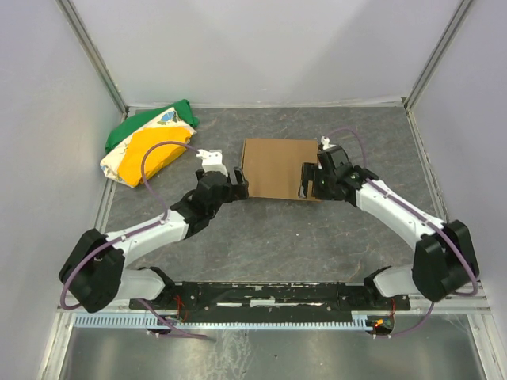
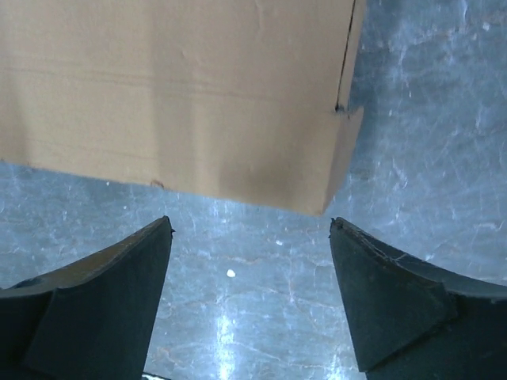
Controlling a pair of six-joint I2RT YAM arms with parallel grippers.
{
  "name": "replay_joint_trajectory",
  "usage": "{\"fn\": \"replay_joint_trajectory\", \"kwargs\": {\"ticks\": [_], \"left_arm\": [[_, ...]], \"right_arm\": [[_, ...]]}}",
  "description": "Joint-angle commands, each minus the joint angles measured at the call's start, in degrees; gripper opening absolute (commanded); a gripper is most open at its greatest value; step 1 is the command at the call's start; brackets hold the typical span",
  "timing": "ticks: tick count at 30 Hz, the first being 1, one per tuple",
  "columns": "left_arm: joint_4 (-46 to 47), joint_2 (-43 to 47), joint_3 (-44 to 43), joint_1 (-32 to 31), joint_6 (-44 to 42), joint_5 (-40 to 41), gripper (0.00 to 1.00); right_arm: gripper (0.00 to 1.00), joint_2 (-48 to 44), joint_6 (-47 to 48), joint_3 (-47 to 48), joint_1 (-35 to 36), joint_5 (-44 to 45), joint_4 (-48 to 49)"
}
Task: Fold the paper box
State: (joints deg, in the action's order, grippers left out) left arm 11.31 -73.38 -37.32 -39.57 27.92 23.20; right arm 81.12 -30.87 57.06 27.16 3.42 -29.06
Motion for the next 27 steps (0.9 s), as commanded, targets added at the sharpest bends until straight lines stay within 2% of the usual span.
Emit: {"fn": "replay_joint_trajectory", "kwargs": {"ticks": [1, 3, 5, 6, 7, 9, 12, 16, 23, 27], "left_arm": [[-3.5, 1.4, -0.1, 0.2, 5.6, -5.6, 0.98], [-4.1, 1.8, 0.0, 0.1, 6.5, -5.7, 0.98], [-4.8, 2.5, 0.0, 0.1, 7.0, -5.7, 0.97], [-4.8, 3.0, 0.2, 0.2, 7.1, -5.8, 0.97], [-4.7, 3.6, 0.4, 0.1, 7.4, -5.9, 0.97], [-4.8, 5.1, 0.9, 0.1, 7.8, -5.5, 0.96], [-5.6, 7.8, 1.9, 0.1, 8.3, -4.3, 0.95], [-5.6, 12.7, 4.2, 0.1, 9.1, -3.0, 0.95], [-6.4, 17.2, 6.0, 0.2, 9.3, -1.3, 0.94], [-6.6, 18.1, 6.7, 0.1, 9.2, -1.0, 0.95]], "right_arm": [[0.83, -7.7, -1.9, -5.4, -0.2, -4.3, 3.5], [0.70, -8.2, -3.1, -7.2, -0.2, -8.6, 3.6], [0.64, -9.8, -6.7, -11.2, -0.1, -14.8, 7.9], [0.66, -11.1, -9.4, -14.0, 0.1, -17.8, 14.2], [0.73, -12.5, -12.8, -17.4, 0.0, -21.0, 19.8], [0.88, -13.4, -18.8, -22.2, 0.0, -22.4, 28.7], [1.00, -12.1, -25.8, -26.4, 0.1, -22.9, 38.4], [0.99, -7.9, -32.4, -30.4, 0.2, -20.8, 55.7], [0.99, 0.0, -38.3, -28.2, 0.1, -17.9, 70.2], [0.99, -1.7, -38.6, -27.8, 0.1, -16.2, 69.3]]}}
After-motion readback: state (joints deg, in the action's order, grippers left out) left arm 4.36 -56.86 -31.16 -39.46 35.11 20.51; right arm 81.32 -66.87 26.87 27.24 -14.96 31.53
